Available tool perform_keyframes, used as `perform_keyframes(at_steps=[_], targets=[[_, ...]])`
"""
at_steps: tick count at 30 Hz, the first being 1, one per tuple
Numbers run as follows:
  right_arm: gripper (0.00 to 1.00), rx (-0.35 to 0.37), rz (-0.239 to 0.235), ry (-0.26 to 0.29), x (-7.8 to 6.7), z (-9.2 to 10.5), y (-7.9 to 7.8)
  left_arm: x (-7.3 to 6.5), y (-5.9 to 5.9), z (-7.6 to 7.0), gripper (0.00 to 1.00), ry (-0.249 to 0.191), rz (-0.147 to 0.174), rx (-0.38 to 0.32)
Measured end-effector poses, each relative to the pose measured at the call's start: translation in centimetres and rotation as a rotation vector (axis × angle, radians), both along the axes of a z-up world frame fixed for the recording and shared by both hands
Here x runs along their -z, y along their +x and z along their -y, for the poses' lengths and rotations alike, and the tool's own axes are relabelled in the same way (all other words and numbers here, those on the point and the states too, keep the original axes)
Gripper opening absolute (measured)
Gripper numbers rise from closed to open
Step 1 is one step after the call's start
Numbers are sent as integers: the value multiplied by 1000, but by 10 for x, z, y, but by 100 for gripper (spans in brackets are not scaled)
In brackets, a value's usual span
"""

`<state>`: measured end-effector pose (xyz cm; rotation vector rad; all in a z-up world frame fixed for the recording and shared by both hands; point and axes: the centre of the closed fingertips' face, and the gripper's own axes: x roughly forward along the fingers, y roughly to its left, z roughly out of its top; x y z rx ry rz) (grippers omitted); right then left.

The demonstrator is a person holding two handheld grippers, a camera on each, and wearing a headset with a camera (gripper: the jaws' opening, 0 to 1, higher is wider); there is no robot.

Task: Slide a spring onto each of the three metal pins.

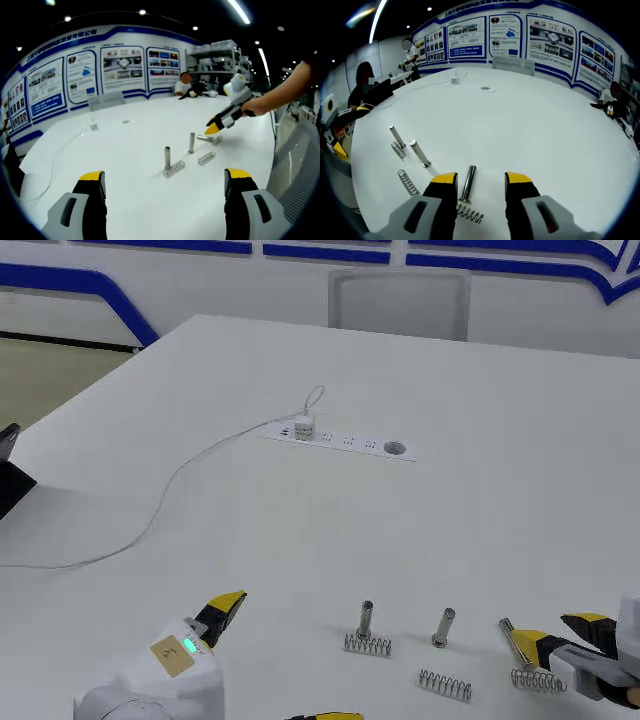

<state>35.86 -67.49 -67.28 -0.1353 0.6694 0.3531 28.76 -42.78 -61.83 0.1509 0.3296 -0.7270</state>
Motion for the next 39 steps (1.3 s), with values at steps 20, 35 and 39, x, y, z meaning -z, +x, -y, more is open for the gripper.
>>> perform_keyframes(at_steps=[20, 35, 39], targets=[[20, -46, -139, -72, 28, -18, 10, 2, 0, -2, 100, 12, 0, -3], [10, -5, -168, -39, 27, -19, 12, 6, -2, 1, 100, 31, -11, 14], [9, 13, -178, -24, 28, -19, 13, 6, -2, 1, 100, 31, -13, 14]])
